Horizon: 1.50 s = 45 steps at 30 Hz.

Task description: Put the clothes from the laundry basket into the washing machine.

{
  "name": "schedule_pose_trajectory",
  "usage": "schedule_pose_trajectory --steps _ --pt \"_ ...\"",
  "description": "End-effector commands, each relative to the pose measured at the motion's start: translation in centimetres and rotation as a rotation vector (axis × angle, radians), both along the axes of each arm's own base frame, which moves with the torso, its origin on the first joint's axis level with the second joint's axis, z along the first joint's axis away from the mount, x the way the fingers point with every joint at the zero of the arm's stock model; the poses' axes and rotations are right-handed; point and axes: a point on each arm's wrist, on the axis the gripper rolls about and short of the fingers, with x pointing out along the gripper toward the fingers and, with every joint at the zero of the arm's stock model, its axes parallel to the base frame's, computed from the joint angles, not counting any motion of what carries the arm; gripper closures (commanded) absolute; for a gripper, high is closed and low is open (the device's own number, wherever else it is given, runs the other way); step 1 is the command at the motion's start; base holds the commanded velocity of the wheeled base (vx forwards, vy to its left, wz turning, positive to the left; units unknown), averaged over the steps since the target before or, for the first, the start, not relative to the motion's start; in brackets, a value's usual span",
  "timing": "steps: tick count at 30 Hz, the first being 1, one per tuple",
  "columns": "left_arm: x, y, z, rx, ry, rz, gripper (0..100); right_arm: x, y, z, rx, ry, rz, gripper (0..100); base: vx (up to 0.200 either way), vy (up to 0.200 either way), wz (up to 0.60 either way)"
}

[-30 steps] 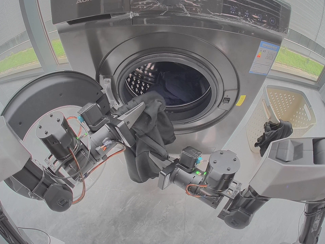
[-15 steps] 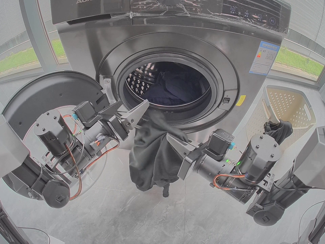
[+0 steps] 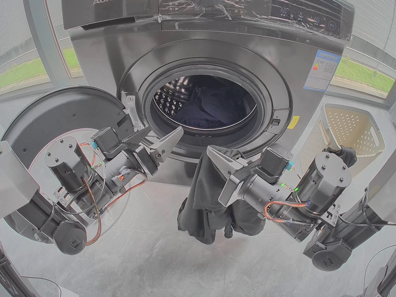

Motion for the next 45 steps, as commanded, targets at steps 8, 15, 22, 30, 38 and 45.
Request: schedule_pose_trajectory --steps 8,15,22,30,38,45 --pt "-3.0 -1.8 -2.6 0.114 0.062 -0.127 0 2.4 2.1 1.4 0.065 -0.004 -0.113 100 0.0 0.0 0.0" --pt "-3.8 -2.6 -4.1 0.191 0.075 -0.171 0 2.7 2.9 1.4 0.094 0.012 -0.136 100 0.0 0.0 0.0" --pt "-2.2 -4.8 -4.8 0.189 0.055 -0.181 0 2.6 3.0 1.4 0.094 0.012 -0.13 100 0.0 0.0 0.0" --pt "0.2 -5.8 -4.7 0.163 0.021 -0.124 0 2.4 3.1 1.3 0.094 0.014 -0.125 100 0.0 0.0 0.0" --pt "1.9 -5.9 -5.4 0.177 0.006 -0.067 0 2.0 3.3 1.4 0.096 0.013 -0.112 100 0.0 0.0 0.0" --pt "2.5 -5.6 -4.9 0.166 -0.008 -0.035 100 1.8 3.4 1.3 0.099 0.016 -0.105 100 0.0 0.0 0.0"
